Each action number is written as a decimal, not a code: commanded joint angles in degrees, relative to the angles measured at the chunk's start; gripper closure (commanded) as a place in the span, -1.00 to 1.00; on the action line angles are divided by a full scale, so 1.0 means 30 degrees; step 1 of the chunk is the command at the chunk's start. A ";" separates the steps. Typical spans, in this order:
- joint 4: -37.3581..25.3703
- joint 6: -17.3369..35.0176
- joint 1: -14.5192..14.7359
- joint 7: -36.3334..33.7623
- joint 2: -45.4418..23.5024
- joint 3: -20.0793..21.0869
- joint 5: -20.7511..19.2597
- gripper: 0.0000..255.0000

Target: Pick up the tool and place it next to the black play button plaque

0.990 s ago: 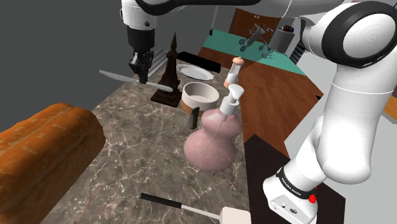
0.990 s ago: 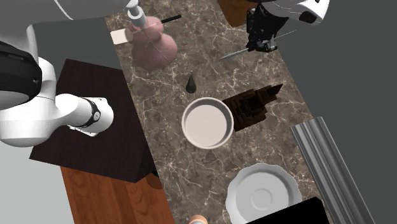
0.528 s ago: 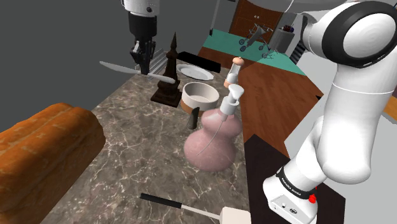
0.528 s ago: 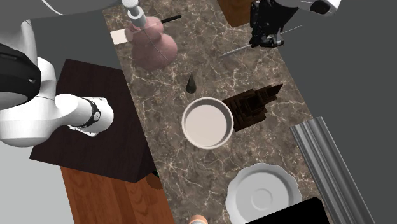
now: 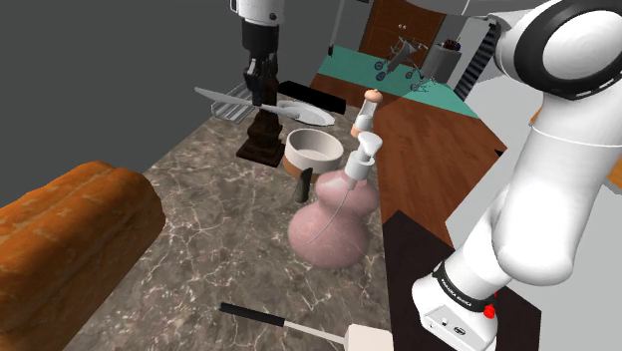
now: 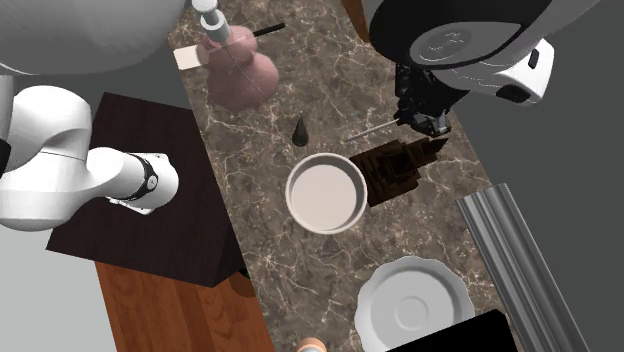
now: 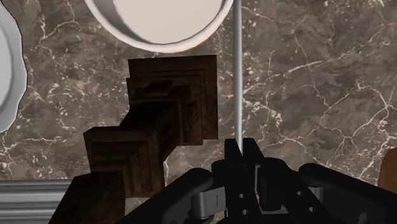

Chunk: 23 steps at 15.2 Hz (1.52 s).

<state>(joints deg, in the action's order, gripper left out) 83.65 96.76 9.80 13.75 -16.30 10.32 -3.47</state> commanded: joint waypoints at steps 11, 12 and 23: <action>0.0196 0.0166 -0.3252 0.5059 0.0177 -0.1815 0.0274 1.00; 0.0037 0.0130 -0.3510 0.5465 0.0066 -0.1962 0.0288 1.00; 0.0882 0.1689 -0.4614 0.7108 -0.0595 -0.2569 0.0339 1.00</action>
<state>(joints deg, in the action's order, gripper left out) 85.77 101.19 -4.10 35.18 -18.00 2.58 -2.44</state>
